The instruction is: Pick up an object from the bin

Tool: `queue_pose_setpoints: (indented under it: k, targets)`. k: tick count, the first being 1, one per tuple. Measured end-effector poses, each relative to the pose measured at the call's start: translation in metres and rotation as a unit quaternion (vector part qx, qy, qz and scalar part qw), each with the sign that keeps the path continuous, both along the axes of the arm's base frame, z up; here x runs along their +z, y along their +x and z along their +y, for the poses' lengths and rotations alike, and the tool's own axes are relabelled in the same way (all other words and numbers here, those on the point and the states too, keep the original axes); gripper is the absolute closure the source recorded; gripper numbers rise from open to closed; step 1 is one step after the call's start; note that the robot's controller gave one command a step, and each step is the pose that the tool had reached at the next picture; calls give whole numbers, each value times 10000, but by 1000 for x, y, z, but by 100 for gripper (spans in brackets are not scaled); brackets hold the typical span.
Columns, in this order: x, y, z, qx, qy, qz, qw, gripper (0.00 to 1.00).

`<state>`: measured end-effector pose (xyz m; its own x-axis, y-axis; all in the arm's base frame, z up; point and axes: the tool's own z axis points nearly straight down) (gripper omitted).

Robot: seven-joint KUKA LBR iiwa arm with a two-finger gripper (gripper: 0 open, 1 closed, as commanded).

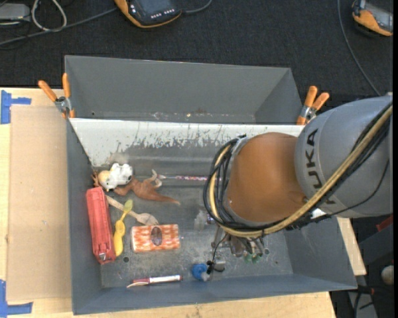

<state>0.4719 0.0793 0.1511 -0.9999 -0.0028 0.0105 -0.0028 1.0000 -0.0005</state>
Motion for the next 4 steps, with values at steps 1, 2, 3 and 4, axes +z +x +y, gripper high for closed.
queue_pose_setpoints:
  k: [1, 2, 3, 4]
  targets:
    - [4, 2, 0, -24, 4, -40, 10000, 0]
    - [-58, 23, 49, -1044, 3, -49, 9945, 0]
    - [-56, 33, 71, -429, -13, -19, 9991, 0]
    - [-51, 38, 100, -1324, -5, -18, 9912, 0]
